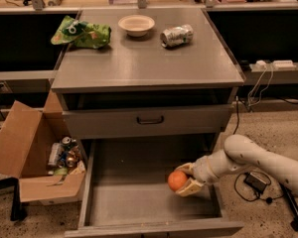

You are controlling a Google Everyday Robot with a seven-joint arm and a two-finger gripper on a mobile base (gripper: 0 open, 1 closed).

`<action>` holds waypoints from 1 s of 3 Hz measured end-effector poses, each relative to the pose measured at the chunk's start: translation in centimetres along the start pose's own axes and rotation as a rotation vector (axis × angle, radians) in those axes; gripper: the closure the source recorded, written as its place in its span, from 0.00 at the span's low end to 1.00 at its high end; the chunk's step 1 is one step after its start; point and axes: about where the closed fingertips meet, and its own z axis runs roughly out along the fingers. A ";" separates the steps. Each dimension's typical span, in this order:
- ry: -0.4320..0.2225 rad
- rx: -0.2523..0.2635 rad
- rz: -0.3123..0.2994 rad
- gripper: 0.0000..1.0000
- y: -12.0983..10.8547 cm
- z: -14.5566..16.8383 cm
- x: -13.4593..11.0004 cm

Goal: Place orange into middle drawer

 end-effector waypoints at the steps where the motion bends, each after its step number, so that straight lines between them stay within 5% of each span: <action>1: -0.003 -0.032 0.014 1.00 -1.0 2.3 1.2; 2: 0.002 -0.074 0.021 1.00 -1.9 4.5 2.0; 3: 0.009 -0.106 0.065 0.74 -2.7 6.1 3.5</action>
Offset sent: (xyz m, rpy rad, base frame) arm 0.0257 0.0243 -0.0724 0.0046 0.1011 0.0611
